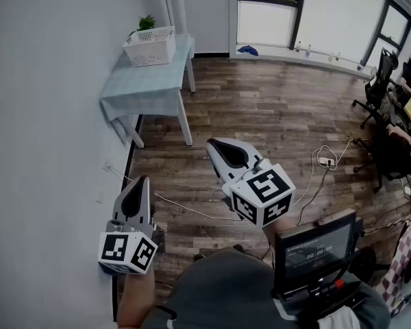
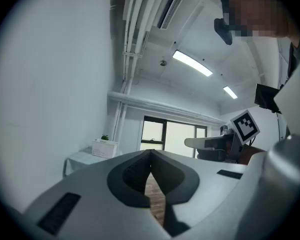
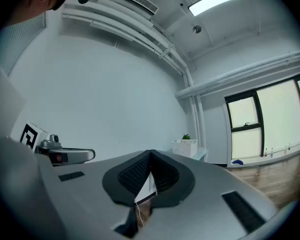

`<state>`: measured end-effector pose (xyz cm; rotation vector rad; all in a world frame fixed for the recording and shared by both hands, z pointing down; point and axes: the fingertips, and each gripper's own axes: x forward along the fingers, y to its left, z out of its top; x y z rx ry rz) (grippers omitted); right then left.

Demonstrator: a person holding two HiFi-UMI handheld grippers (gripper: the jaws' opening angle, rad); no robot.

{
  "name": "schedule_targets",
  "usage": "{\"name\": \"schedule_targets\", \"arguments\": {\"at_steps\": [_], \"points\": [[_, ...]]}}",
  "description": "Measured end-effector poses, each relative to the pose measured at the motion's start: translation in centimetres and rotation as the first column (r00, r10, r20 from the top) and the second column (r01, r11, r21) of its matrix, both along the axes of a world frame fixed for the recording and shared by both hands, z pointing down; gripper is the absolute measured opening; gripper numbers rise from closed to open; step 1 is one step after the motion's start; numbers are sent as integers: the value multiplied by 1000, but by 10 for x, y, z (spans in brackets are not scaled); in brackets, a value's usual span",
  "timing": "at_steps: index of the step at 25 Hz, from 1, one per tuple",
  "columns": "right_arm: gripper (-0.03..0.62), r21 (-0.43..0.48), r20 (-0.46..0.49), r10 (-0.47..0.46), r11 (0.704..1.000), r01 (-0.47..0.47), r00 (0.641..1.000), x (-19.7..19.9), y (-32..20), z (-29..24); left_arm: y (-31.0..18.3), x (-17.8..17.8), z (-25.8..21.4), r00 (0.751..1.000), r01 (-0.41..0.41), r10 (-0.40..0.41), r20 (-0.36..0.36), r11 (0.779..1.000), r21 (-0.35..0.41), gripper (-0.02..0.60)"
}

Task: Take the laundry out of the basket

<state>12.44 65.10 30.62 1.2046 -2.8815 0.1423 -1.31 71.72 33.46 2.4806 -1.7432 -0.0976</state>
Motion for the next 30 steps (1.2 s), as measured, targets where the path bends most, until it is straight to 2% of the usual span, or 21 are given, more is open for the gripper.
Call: {"name": "schedule_targets", "arguments": {"at_steps": [11,16,23,30], "points": [[18,4,-3,-7,1000,7,1000,-16,6,-3,7,-19,4,1000,9,-9,-12,1000,-1,2],[19,7,-19,-6,1000,6,1000,-36,8,-3,6,-39,1,1000,11,-11,-10,1000,2,2],[20,19,-40,20,1000,-19,999,-62,11,4,0,-69,13,999,-28,28,-22,1000,8,2],[20,18,-41,20,1000,-19,999,-66,-12,8,-25,-66,19,999,-51,51,-17,999,8,2]]}}
